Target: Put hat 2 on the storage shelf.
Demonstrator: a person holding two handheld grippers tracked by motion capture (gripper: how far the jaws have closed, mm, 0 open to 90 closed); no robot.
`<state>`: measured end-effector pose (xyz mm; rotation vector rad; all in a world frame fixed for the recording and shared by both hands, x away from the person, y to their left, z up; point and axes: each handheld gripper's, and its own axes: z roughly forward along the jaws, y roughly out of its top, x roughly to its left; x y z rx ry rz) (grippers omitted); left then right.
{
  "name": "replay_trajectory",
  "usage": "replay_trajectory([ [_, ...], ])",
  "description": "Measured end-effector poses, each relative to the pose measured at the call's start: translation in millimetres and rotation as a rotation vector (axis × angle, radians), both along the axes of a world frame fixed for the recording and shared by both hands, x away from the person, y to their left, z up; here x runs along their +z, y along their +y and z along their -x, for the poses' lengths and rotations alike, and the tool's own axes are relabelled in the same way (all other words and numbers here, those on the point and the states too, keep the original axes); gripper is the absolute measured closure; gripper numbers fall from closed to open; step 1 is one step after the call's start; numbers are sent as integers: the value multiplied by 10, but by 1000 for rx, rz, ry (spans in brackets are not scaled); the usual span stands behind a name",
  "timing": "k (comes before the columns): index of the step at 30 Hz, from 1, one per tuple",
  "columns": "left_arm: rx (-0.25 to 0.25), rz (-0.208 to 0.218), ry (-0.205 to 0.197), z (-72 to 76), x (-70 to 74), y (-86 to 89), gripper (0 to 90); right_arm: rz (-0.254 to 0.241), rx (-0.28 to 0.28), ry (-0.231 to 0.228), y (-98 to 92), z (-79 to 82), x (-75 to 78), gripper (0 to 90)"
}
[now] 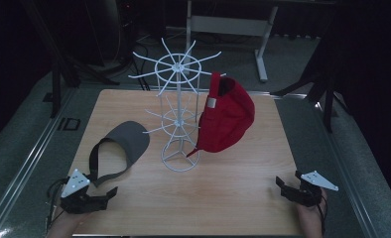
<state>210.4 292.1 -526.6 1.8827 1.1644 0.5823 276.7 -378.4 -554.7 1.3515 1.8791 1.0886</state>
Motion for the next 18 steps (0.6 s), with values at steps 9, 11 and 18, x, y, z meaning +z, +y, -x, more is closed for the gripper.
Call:
replay_trajectory([
  [9, 158, -14, 57, -69, -166, 267, 135, 13, -5, -18, 8, 6, 0, 158],
  [11, 163, -22, 68, -120, -191, 284, 141, 11, -3, -17, 11, 5, 1, 158],
  [18, 130, -52, 120, -292, -268, 250, 156, 14, 4, -15, 12, 4, 0, 159],
])
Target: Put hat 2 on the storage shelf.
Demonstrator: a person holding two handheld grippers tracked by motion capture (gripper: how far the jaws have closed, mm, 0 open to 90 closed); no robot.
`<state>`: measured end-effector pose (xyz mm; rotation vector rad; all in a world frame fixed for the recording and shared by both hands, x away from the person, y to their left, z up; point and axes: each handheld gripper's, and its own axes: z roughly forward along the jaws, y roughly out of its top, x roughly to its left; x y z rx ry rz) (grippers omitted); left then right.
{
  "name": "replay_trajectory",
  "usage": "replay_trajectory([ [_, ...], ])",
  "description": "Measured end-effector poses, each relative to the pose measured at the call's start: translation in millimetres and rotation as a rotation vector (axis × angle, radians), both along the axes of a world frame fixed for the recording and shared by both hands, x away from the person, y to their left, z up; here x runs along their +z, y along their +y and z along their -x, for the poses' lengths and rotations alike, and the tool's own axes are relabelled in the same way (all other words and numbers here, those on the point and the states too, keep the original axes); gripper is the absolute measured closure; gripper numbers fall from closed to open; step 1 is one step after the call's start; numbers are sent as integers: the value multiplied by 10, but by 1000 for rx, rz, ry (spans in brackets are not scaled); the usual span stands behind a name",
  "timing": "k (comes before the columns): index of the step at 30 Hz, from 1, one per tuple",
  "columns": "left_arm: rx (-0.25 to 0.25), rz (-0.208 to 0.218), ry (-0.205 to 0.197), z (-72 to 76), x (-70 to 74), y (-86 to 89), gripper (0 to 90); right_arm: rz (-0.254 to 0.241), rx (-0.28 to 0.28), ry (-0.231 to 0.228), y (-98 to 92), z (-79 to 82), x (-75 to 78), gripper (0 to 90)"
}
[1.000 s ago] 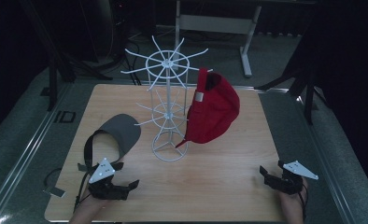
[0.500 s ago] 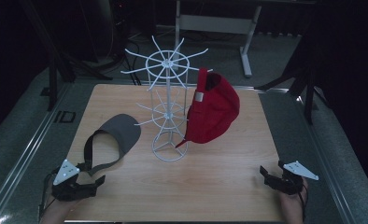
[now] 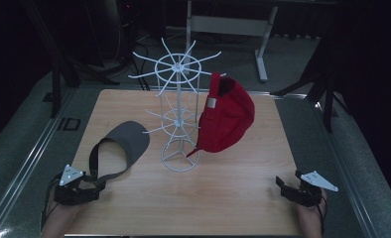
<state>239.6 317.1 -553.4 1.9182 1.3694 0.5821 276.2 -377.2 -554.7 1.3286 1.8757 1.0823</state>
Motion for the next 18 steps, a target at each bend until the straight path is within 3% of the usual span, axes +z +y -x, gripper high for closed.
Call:
replay_trajectory([
  [5, 19, -13, 35, -97, -10, -16, 224, 7, 0, 0, 9, 1, 0, 159],
  [9, 17, -30, 47, -131, -28, -19, 379, 14, 0, 2, 16, 0, 0, 161],
  [10, 31, -39, 62, -146, -52, -18, 379, 15, 1, 3, 15, -2, -1, 161],
  [18, 8, -21, 44, -141, -90, -35, 810, 22, 0, 12, 23, -13, -3, 163],
])
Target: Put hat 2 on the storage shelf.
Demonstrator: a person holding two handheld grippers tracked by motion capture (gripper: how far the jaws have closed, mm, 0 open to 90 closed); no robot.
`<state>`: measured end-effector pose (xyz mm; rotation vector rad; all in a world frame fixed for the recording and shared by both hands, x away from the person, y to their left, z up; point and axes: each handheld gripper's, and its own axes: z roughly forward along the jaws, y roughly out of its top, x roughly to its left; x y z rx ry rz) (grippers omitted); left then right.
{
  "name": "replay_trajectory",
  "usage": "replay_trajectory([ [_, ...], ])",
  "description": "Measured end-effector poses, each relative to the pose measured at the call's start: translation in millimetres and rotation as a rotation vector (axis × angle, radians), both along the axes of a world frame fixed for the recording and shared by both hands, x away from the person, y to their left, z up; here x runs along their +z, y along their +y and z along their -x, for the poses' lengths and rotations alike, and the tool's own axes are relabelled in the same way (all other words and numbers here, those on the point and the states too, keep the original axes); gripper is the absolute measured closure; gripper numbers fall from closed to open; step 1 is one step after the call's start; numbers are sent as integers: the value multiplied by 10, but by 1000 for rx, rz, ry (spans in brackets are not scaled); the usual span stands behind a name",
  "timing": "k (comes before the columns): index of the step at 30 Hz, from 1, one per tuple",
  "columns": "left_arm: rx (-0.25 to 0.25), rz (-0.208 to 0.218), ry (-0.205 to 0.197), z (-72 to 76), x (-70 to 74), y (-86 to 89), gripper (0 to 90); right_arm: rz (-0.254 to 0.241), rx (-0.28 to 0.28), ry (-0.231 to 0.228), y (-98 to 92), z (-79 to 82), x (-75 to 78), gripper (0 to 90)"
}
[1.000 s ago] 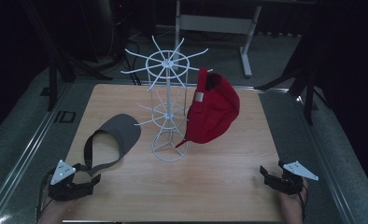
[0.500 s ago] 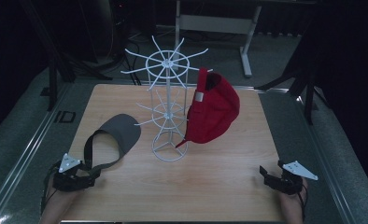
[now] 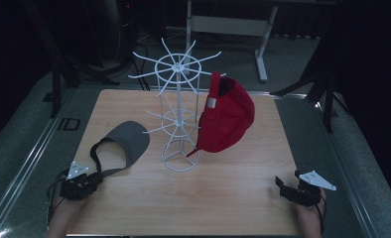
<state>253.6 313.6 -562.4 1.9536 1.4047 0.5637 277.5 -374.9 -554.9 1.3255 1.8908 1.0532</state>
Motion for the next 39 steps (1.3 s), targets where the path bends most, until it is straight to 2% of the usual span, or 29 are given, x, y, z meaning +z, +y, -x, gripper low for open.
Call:
replay_trajectory([
  [2, -33, 1, -5, -3, 1, -18, 841, 0, -1, 2, 0, -3, -1, 163],
  [3, -40, -20, -24, 4, 15, -33, 845, -1, -1, 3, -1, -4, -1, 163],
  [6, -80, 19, -106, 32, 100, -50, 850, -6, -3, 0, -7, 0, 1, 163],
  [7, -115, 24, -142, 46, 143, -53, 852, -9, -3, -1, -10, 1, 1, 164],
  [8, -115, 24, -142, 46, 143, -53, 852, -9, -3, -1, -10, 1, 1, 164],
  [9, -191, 62, -213, 77, 225, -73, 852, -12, -2, -1, -11, 1, 1, 168],
  [11, -257, 53, -259, 87, 300, -105, 853, -11, -2, -1, -11, -1, 0, 176],
  [15, -298, 48, -321, 60, 410, -140, 853, -21, -3, -5, -23, 5, 2, 176],
  [24, -370, 57, -347, 0, 676, -251, 857, -47, -3, -7, -47, 6, 4, 174],
  [25, -372, 48, -356, 1, 706, -262, 857, -50, -2, -4, -51, -1, 4, 174],
  [29, -404, 60, -383, -10, 883, -302, 857, -57, 1, 0, -57, -19, 4, 172],
  [33, -399, 53, -416, -45, 1071, -326, 857, -58, -2, 0, -52, -32, 5, 166],
  [39, -378, 71, -440, -124, 1347, -332, 857, -59, -24, 27, -51, -59, 1, 162],
])
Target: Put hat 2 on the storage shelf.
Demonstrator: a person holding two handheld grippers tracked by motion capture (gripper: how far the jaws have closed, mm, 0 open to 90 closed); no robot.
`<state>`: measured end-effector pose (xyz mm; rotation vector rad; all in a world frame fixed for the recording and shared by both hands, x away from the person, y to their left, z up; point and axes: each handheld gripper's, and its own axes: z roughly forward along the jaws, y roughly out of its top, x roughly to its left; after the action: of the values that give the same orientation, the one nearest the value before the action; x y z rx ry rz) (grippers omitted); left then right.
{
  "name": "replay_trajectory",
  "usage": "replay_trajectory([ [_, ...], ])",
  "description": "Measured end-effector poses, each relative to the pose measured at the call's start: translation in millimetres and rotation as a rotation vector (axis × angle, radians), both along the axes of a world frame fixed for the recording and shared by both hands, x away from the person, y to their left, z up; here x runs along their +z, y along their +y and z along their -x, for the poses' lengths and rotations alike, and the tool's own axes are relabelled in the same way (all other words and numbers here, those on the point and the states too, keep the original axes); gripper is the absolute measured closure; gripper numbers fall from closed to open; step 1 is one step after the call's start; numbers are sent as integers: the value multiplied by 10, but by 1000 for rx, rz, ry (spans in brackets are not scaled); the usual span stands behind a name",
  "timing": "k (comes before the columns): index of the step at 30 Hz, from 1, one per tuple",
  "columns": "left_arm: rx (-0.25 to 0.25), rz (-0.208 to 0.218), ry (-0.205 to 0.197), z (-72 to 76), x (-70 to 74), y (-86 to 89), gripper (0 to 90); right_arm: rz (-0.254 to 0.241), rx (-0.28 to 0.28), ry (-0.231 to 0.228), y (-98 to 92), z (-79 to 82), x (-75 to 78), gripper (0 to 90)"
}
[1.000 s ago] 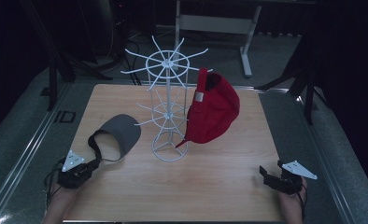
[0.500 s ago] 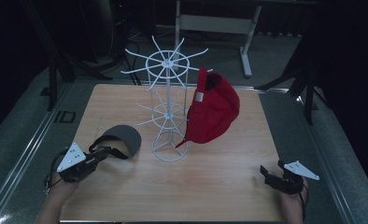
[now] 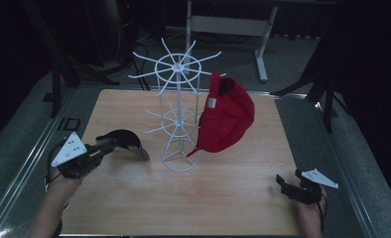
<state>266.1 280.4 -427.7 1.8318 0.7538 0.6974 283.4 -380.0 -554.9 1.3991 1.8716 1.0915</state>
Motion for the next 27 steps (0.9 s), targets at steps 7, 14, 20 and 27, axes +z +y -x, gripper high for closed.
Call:
replay_trajectory([
  [7, 7, 21, -45, 23, 286, 26, 857, 3, 6, -5, 1, 9, 0, 162],
  [14, -35, 37, -100, 179, 640, 83, 857, 10, 12, -4, 7, 6, -1, 162],
  [20, -97, 34, -152, 326, 928, 46, 857, 17, 17, -1, 20, 7, -1, 161],
  [27, -190, -46, -154, 304, 1230, -104, 857, 20, 20, 1, 21, 9, 0, 161],
])
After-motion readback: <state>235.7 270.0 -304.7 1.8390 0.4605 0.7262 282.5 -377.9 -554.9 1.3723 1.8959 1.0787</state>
